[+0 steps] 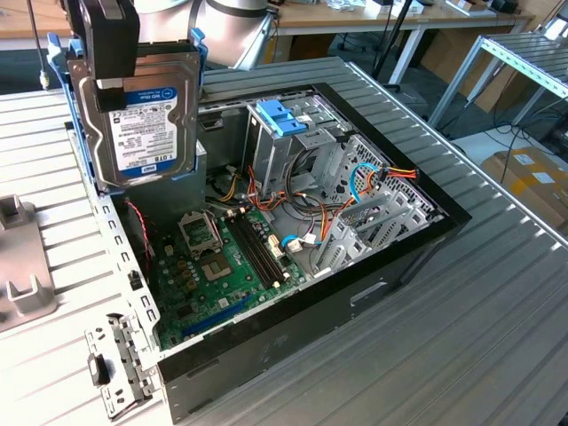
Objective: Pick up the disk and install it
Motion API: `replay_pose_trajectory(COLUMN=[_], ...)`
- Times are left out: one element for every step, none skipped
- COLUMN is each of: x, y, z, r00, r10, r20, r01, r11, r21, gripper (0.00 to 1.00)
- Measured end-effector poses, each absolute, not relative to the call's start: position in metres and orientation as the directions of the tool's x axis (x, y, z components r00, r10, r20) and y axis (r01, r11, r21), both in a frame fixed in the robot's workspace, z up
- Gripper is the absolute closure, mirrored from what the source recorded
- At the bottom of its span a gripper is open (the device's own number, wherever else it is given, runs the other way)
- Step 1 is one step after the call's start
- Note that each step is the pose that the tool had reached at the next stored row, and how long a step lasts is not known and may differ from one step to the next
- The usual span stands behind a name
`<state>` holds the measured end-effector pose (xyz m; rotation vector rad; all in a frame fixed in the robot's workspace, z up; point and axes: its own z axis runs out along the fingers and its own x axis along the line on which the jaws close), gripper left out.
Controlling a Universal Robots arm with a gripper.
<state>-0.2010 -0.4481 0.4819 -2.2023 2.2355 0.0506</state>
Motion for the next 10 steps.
replay_pose_trajectory(x=[-0.2004,-0.1993,-0.1985,-0.1978,-0.1972,-0.1964,-0.1958,-0.1951,-0.1946,-0.1941], y=[-0.4481,-0.4481,-0.4481,-0.4481,-0.4481,-0.4481,-0.4481,-0.4481,-0.4481,-0.4481], z=[0.4819,0.4819,0.4819,0.4819,0.4819,0.4819,0.4819,0.4819,0.4819,0.4819], r00=[-0.015,-0.015,-0.015,-0.015,-0.015,-0.015,-0.015,-0.015,-0.015,-0.015], r10=[-1.0,-1.0,-1.0,-1.0,-1.0,-1.0,-1.0,-1.0,-1.0,-1.0], r20=[-0.025,-0.025,-0.025,-0.025,-0.025,-0.025,-0.025,-0.025,-0.025,-0.025], r01=[-1.0,-1.0,-1.0,-1.0,-1.0,-1.0,-1.0,-1.0,-1.0,-1.0], r11=[0.015,0.015,0.015,0.015,0.015,0.015,0.015,0.015,0.015,0.015], r21=[0.021,0.021,0.021,0.021,0.021,0.021,0.021,0.021,0.021,0.021], gripper=[0.63,0.63,0.63,0.63,0.63,0.63,0.63,0.63,0.63,0.63])
